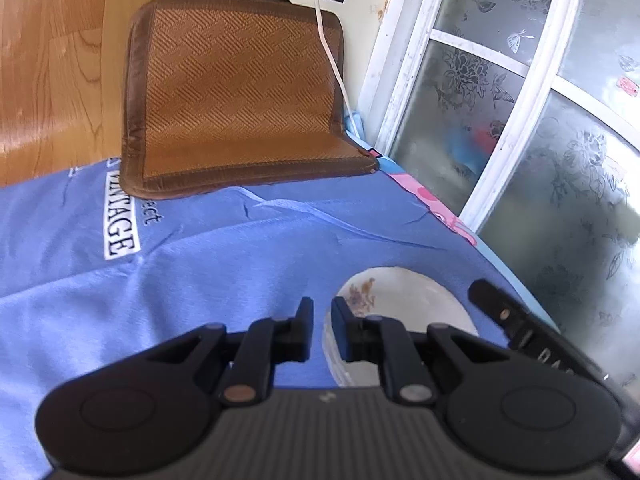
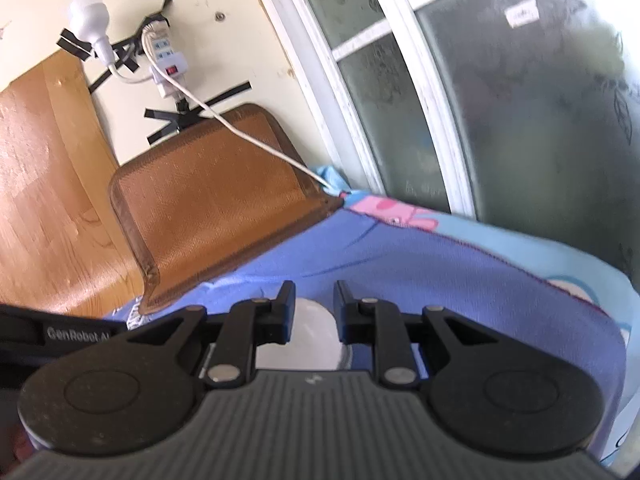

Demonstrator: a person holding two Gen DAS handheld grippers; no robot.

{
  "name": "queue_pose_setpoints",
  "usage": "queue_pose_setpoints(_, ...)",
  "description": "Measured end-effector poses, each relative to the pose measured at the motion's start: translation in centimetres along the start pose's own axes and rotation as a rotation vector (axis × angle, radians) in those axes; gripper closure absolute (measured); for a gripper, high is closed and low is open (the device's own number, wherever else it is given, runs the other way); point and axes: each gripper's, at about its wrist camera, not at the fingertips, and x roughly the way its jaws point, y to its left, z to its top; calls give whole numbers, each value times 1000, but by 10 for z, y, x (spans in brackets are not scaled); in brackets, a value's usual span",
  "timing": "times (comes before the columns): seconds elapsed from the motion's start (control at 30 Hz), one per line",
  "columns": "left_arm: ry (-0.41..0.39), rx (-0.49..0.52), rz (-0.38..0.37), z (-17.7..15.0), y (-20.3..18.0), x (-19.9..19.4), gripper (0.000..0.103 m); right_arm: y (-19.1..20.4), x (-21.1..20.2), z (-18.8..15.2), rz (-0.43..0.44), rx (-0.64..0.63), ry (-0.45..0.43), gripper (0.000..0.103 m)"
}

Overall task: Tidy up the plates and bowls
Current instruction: 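Open both tools onto the stack and withdraw, then move both open tools back toward the red-flowered white bowls near the mug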

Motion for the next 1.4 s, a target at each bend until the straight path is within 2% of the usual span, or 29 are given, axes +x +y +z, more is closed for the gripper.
queue_pose_setpoints(0.23,-49,14,52,-8,20,-17,92,20,-5,2,44,-23,-14,79)
queue_pose_setpoints(0.4,-89,24,125,-17,43,-30,92,39,-6,0,83,-59,-3,79)
queue_pose_setpoints(0.77,-177,36,288,-40,98,-63,91,86,3,-20,188,-129,110,78)
queue_pose_setpoints(0.97,-180,3,355,-53,136,-77,90,116,8,-35,254,-186,184,76)
queue_pose_setpoints(1.17,-165,-52,434,-69,179,-90,86,146,13,-50,313,-230,244,75)
queue_pose_setpoints(1.4,-160,-102,491,-84,218,-106,86,184,20,-66,386,-266,307,75)
